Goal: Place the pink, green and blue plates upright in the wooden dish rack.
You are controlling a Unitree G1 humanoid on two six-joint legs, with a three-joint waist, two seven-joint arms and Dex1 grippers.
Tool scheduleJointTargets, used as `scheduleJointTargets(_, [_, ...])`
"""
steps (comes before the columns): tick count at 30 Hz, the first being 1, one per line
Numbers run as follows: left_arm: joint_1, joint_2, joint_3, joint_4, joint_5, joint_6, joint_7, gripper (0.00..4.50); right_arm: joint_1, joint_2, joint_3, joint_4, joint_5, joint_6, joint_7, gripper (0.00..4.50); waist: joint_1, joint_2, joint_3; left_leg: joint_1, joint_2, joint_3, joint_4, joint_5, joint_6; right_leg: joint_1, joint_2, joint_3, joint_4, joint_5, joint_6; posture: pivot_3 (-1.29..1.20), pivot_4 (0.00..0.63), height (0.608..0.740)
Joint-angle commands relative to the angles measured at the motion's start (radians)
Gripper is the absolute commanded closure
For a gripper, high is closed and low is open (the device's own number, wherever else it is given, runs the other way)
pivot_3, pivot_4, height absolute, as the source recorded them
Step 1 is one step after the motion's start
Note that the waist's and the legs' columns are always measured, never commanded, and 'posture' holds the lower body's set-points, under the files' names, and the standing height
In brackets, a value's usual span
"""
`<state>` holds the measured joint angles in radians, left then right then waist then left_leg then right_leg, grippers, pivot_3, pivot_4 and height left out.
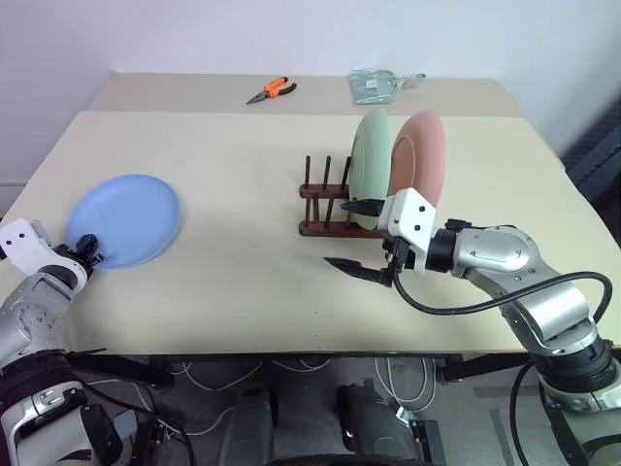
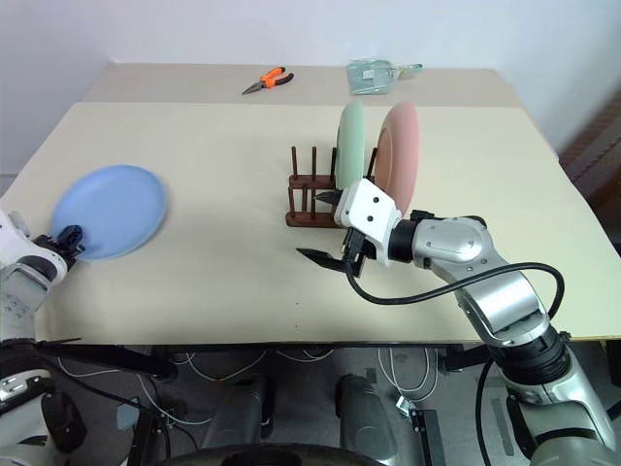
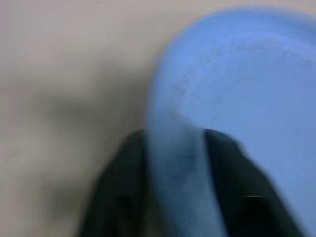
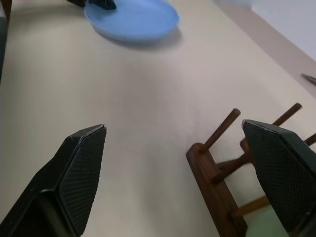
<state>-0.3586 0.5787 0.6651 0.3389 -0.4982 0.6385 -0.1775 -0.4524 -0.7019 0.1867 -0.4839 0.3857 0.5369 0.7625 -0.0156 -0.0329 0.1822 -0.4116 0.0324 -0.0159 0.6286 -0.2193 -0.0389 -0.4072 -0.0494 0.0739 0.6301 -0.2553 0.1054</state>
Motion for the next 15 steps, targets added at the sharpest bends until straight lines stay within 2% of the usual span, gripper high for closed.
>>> scheduleJointTargets(1, [-0.036, 0.004, 0.007, -0.024, -0.027, -0.014, -0.010, 4.46, -0.021, 0.005, -0.028, -0.035, 0.005, 0.018, -0.001, 0.00, 0.001, 0.000, 0.000, 0.000, 0.000, 0.000, 0.000, 0.000, 0.000, 0.000, 0.000, 0.000, 0.000, 0.000, 0.000, 0.00, 0.150, 0.732])
scheduleJointTargets(5, [-0.079, -0.034, -0.013, -0.111, -0.078, -0.079, -0.071, 4.46, -0.031, 0.008, -0.027, -0.055, -0.016, 0.026, -0.018, 0.00, 0.002, -0.001, 0.000, 0.000, 0.000, 0.000, 0.000, 0.000, 0.000, 0.000, 0.000, 0.000, 0.000, 0.000, 0.000, 0.00, 0.150, 0.732])
scheduleJointTargets(10, [-0.137, -0.045, -0.152, -0.267, -0.076, -0.112, -0.177, 4.46, -0.077, 0.031, 0.076, -0.067, -0.167, -0.060, -0.043, 0.00, 0.001, -0.002, 0.000, 0.000, 0.000, 0.000, 0.000, 0.000, 0.000, 0.000, 0.000, 0.000, 0.000, 0.000, -0.001, 0.00, 0.150, 0.732])
scheduleJointTargets(12, [-0.164, -0.040, -0.213, -0.310, -0.063, -0.108, -0.209, 4.46, -0.111, 0.065, 0.129, -0.046, -0.249, -0.109, -0.073, 0.00, -0.001, -0.002, 0.000, 0.000, 0.000, 0.000, 0.000, 0.000, 0.000, 0.000, 0.000, 0.000, -0.001, 0.000, 0.000, 0.00, 0.150, 0.732])
scheduleJointTargets(15, [-0.253, -0.045, -0.317, -0.404, -0.074, -0.055, -0.228, 4.46, -0.228, 0.138, 0.293, 0.100, -0.527, -0.269, -0.162, 0.00, -0.007, -0.001, 0.000, 0.000, 0.000, 0.001, 0.000, 0.000, -0.001, -0.001, 0.001, 0.001, 0.000, 0.001, -0.001, 0.00, 0.150, 0.732])
